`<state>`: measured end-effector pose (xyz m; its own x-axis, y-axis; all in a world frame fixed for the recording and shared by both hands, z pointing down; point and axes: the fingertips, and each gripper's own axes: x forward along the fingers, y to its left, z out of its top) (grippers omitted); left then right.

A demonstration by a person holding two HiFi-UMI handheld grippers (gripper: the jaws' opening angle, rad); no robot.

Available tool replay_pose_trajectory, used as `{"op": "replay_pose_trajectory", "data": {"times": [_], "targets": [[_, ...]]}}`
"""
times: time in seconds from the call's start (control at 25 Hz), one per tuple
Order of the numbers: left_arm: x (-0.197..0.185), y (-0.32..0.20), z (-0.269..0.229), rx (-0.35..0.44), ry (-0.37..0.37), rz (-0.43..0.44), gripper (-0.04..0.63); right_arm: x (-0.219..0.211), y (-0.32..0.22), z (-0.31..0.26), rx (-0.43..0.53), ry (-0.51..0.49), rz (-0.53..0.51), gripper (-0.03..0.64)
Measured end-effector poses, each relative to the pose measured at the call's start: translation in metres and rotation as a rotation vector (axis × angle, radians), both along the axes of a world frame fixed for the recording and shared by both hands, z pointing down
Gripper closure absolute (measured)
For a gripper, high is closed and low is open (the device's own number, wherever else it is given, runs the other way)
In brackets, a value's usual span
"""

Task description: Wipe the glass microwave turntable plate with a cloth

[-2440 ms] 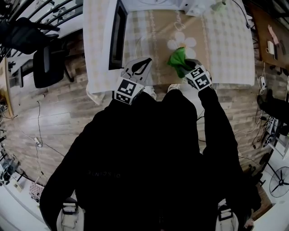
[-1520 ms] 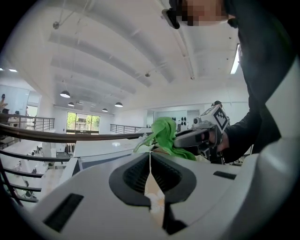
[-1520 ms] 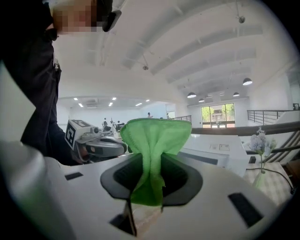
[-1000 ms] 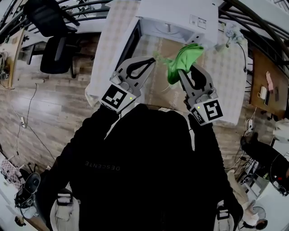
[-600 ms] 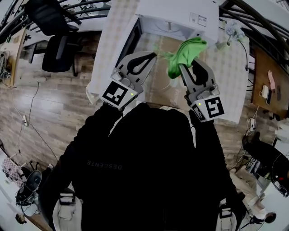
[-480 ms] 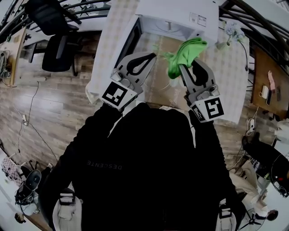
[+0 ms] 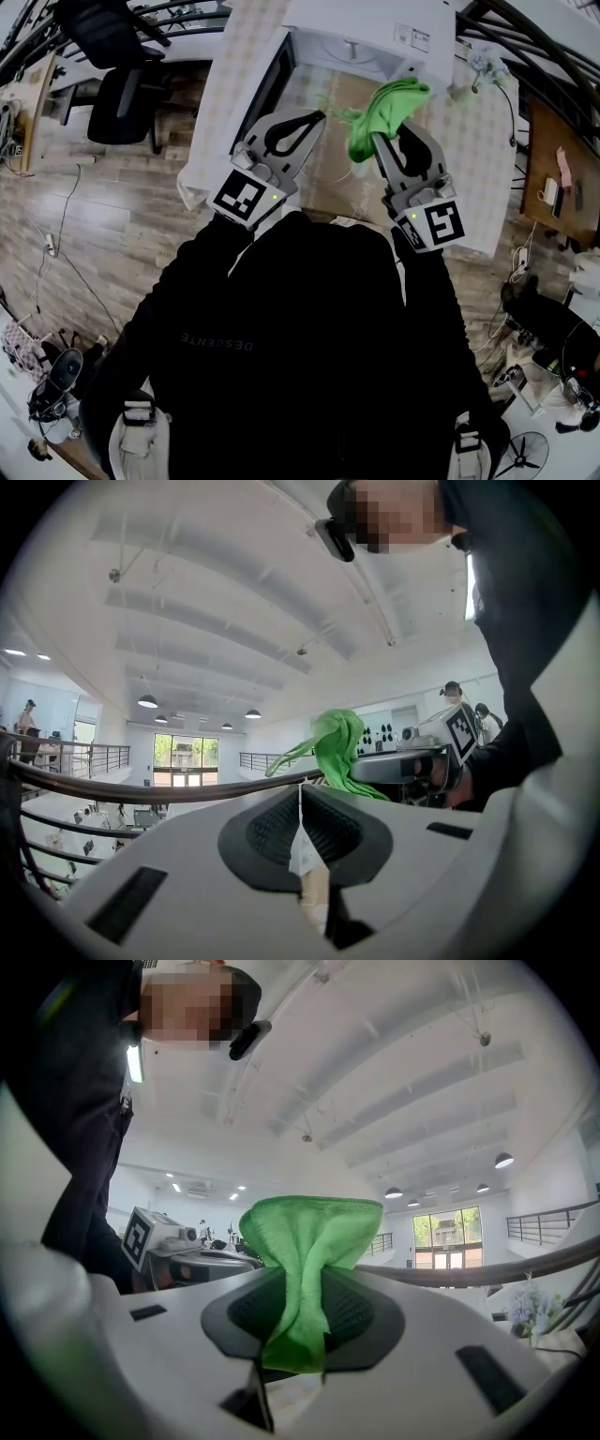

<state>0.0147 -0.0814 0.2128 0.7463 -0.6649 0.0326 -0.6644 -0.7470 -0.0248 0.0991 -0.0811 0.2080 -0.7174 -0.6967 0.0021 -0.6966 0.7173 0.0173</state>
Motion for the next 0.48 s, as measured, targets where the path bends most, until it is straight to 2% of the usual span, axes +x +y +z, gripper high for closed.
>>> {"op": "replay_pose_trajectory", "data": {"times": [0.48], "targets": [[0.0017,0.0063,0.0048,-0.014,0.004,0.004,0.574,-0.0005,0.003,0.007,-0.012,0.015,0.006,0.492]]}}
